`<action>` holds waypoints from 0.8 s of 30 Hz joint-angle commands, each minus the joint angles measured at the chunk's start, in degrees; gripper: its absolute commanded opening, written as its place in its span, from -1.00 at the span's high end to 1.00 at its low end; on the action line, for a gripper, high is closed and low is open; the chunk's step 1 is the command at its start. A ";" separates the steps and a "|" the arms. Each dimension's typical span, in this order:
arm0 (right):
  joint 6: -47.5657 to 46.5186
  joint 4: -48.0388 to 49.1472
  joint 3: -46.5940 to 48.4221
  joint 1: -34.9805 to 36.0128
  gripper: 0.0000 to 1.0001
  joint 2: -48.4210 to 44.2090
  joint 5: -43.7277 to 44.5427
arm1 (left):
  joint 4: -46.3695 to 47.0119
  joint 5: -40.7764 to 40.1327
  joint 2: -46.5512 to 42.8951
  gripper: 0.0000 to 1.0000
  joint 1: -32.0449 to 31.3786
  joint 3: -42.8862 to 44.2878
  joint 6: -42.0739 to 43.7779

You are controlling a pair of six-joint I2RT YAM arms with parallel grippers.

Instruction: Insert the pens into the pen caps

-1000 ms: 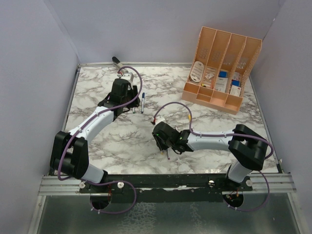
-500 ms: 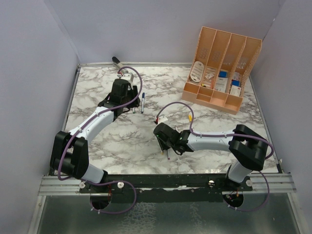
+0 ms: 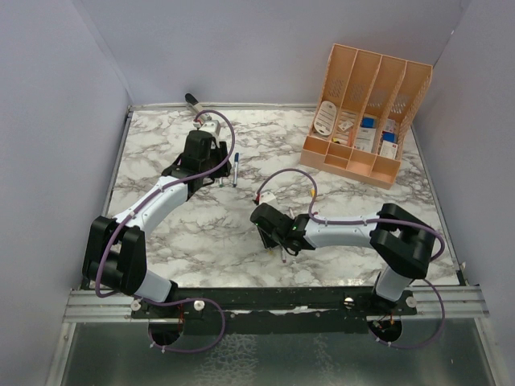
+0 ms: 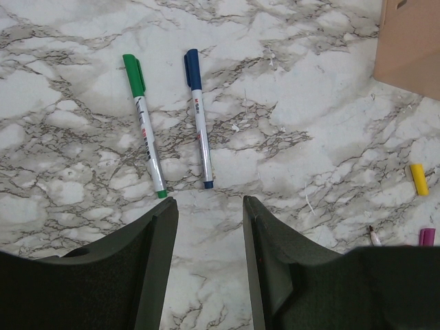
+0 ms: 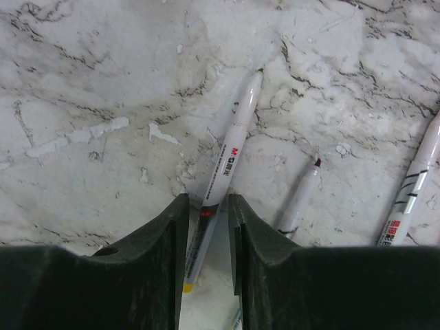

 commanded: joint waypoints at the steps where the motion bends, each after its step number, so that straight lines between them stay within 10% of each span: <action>1: 1.59 -1.75 1.44 0.45 0.44 4.29 1.07 | 1.13 1.05 -0.17 0.09 0.21 -0.23 -0.14; 5: 3.22 -5.92 3.91 0.45 0.96 6.81 2.69 | 1.02 0.89 0.00 0.08 0.25 -0.04 0.15; 15: 0.14 -3.06 5.24 -0.88 0.98 -1.33 12.45 | 3.99 3.63 -1.06 0.07 0.25 -1.73 1.46; 24: -4.95 22.03 -3.59 -11.45 0.98 -19.52 7.13 | 16.23 14.19 -7.28 0.07 0.25 -8.69 2.50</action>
